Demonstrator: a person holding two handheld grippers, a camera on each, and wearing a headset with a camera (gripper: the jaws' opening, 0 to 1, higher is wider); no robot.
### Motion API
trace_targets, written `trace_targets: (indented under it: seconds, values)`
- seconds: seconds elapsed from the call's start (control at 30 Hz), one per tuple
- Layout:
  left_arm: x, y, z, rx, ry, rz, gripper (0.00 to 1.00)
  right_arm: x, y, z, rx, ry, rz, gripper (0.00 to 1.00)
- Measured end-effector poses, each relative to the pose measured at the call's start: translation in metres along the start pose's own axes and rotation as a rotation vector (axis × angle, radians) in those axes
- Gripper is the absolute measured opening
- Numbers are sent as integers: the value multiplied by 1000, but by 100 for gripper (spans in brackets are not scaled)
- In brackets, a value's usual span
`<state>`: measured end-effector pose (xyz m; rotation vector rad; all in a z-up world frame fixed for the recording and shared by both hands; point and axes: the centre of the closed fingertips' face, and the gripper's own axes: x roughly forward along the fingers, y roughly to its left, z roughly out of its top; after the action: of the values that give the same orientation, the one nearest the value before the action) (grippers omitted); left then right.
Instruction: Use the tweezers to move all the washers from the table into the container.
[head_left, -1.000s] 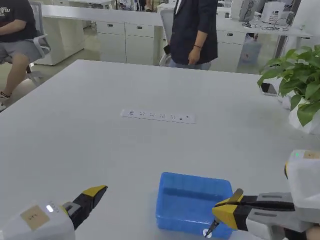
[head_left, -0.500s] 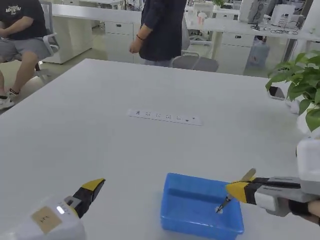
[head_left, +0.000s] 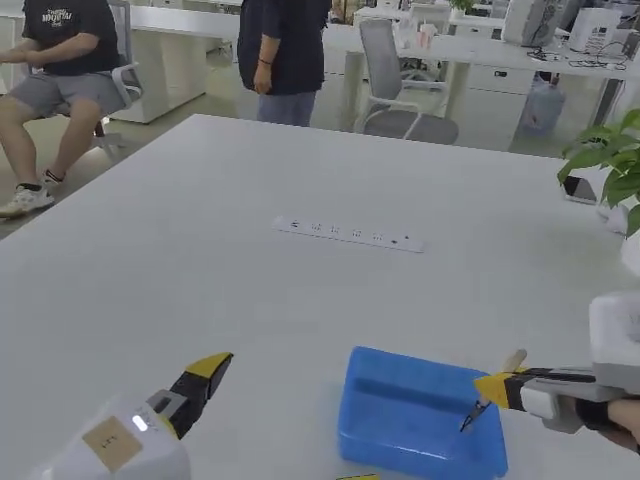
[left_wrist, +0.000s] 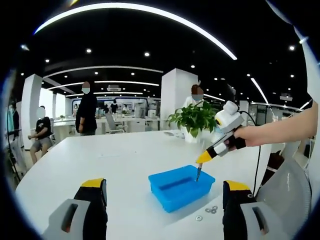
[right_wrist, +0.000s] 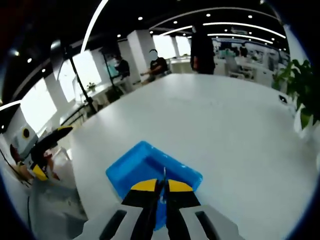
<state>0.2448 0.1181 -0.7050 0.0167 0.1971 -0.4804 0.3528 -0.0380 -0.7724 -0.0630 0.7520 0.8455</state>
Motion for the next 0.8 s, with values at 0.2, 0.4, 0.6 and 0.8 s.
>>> trace_targets:
  seconds: [0.2, 0.4, 0.6, 0.8]
  values:
    - [1, -2, 1, 17, -3, -6, 99, 7, -12, -6, 12, -2, -30, 2]
    - [3, -2, -1, 25, 7, -3, 99, 11, -14, -8, -7, 0, -33, 2]
    - [4, 1, -7, 18, 35, 8, 97, 15, -14, -12, -63, 13, -40, 2]
    - [4, 1, -8, 6, 38, 10, 97, 15, -13, -13, -85, 5, -42, 3]
